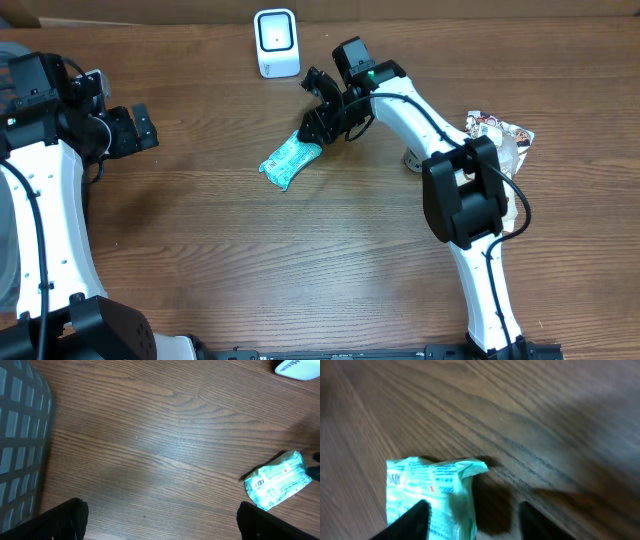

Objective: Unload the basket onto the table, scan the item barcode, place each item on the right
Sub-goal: 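Carry the wipes pack with the right gripper toward the white scanner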

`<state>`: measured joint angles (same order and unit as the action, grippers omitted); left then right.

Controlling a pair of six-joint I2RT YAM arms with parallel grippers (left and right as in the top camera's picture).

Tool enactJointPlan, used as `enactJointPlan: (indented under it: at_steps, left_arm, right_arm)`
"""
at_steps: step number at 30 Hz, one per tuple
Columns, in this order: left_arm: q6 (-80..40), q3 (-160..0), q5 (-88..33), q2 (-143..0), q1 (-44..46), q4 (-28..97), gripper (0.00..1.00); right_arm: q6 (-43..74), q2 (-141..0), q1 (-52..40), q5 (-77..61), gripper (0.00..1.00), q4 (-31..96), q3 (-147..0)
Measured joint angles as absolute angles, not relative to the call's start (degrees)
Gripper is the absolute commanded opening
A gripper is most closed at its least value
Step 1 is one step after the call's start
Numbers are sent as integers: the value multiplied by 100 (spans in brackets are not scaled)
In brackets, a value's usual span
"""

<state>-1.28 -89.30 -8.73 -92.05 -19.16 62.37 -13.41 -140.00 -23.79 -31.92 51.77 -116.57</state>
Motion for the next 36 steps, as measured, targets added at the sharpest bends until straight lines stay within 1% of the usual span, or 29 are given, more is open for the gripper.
enactJointPlan:
  at_steps: [1,6,13,18,19,24,26,31,36]
  left_arm:
    - [-128,-8930,-873,-9205,-1916,6237,100]
    - [-128,-8930,-873,-9205,-1916,6237,100]
    - [-128,-8930,-873,-9205,-1916,6237,100]
    - [-128,-8930,-873,-9205,-1916,6237,100]
    - [-128,-8930,-873,-9205,-1916,6237,99]
    - [-128,-8930,-873,-9205,-1916,6237,100]
    - [-128,-8930,-873,-9205,-1916,6237,99]
    - [-128,-8930,-873,-9205,-1916,6237,99]
    - [-128,-8930,-873,-9205,-1916,6237,99]
  right_arm:
    - [-1350,-14053,-2379,-3236,32,5181,-11657]
    - [-1168,-14204,-2383,-3398,29,5221,-11655]
    - [-620,-14204,-2445,-3638,29,5548,-11653]
    - [-257,-14215,-2637,-3717,29,5555,-11531]
    - [-207,-14221,-2681,-3730,27,5553,-11515]
    - [-78,-14276,-2845,-3881,6,5544,-11507]
    - [-23,-14280,-2849,-3968,4,5548,-11507]
    - [1,-14298,-2694,-4130,4,5863,-11518]
    - [-86,-14210,-2259,-4117,4,6464,-11579]
